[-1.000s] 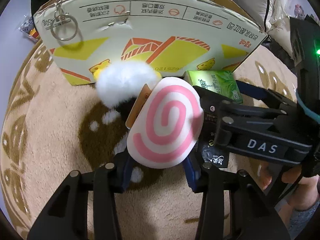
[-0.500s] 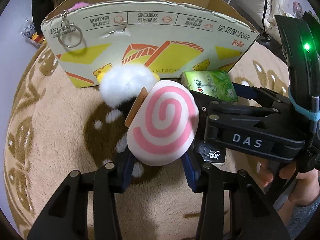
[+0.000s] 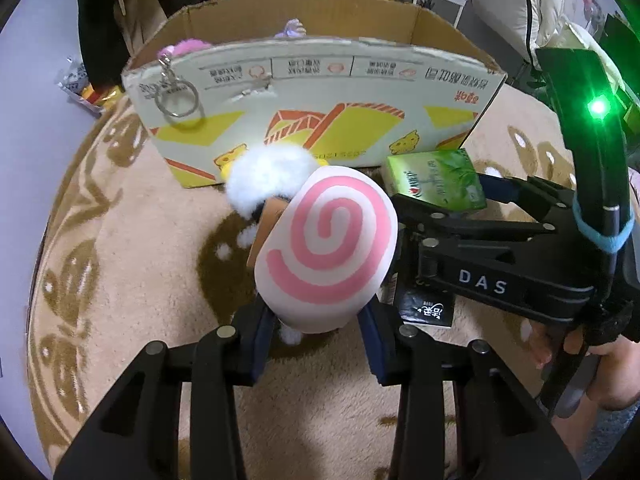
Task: Organize soft objects
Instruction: 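Grasp the green tissue pack with the right tool while the left grasps the pink swirl cushion, then carry the tissue pack over the box with the right tool while the left carries the cushion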
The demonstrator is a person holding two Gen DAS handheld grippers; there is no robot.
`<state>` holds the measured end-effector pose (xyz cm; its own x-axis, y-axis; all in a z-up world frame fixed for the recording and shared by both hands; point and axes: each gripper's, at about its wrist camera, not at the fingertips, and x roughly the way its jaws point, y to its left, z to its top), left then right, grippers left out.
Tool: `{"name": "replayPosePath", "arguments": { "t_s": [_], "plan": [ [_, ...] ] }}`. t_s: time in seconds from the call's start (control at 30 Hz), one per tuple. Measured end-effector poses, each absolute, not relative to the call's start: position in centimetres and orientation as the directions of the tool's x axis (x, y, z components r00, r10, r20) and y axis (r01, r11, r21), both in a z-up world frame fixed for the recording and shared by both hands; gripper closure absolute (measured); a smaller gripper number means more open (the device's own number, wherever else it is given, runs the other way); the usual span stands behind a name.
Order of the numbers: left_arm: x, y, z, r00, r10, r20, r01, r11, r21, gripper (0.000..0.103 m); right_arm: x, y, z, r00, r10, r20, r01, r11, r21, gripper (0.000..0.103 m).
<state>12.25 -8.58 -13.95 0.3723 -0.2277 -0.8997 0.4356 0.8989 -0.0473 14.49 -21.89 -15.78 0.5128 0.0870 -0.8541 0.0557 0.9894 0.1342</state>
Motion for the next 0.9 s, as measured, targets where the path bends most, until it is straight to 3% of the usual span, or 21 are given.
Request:
{"name": "replayPosePath", "arguments": {
  "t_s": [0.43, 0.67, 0.9],
  "plan": [
    [9.0, -6.9, -8.6, 0.603, -0.193, -0.774, 0.347, 0.937, 0.037, 0.066, 10.0, -22.0, -9.9, 0.656, 0.131, -0.744, 0.041, 0.977, 0.208, 0.022],
    [7.4, -5.8, -5.6, 0.728, -0.181, -0.661, 0.296, 0.953, 0.065, 0.066, 8.2, -22.3, -6.5, 0.726, 0.097, -0.681, 0.049, 0.98, 0.192, 0.022],
    [7.0, -5.9, -4.5, 0.776, -0.171, -0.607, 0.289, 0.952, 0.102, 0.066, 6.8, -22.7, -3.4, 0.816, 0.052, -0.575, 0.057, 0.984, 0.169, 0.022]
  ]
}}
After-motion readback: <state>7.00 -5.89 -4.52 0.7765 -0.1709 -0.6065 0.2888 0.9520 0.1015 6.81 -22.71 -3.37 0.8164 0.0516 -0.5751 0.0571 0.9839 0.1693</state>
